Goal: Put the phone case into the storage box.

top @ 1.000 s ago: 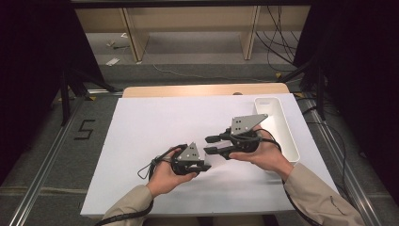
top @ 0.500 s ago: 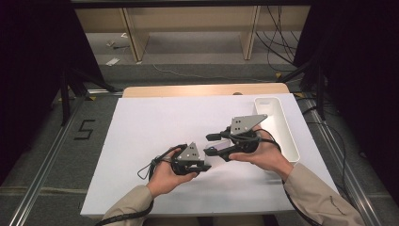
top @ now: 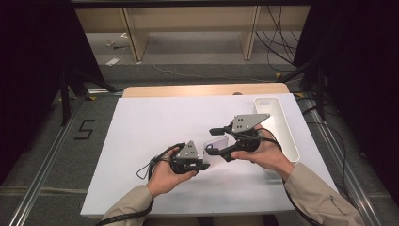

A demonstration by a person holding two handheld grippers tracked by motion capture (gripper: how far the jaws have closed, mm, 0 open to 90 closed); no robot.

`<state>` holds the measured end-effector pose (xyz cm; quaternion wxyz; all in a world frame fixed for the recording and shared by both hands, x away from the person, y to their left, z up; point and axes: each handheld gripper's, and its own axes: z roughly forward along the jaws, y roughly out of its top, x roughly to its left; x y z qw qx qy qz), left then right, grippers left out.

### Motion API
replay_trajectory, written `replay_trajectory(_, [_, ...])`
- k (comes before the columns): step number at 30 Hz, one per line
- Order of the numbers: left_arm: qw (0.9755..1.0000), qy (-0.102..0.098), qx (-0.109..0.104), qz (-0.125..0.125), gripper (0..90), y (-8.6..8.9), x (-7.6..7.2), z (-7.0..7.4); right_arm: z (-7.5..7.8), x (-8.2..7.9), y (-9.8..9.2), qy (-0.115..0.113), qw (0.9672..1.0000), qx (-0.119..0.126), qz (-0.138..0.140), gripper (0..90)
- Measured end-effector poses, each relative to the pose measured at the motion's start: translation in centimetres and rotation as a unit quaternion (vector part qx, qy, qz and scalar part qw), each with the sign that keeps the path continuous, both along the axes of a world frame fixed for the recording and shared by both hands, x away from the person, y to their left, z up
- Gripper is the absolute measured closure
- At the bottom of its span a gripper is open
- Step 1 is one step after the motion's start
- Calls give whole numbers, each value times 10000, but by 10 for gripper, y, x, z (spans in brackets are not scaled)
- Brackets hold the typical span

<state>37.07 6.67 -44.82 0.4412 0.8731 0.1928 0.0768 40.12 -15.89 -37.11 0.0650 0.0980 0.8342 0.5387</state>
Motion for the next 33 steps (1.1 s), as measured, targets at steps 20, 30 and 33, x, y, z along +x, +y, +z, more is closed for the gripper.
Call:
replay_trajectory(20, [9999,15,-22,156,809,2,1,0,3,2,-6,15,9998,-15,-174,359])
replay_trajectory(30, [9998,30,-12,205,809,3,3,0,6,5,-11,79,9996,-32,-285,391])
replay_trajectory(33, [9997,35,-22,230,809,4,3,0,8,5,-13,53,9995,-50,-307,390])
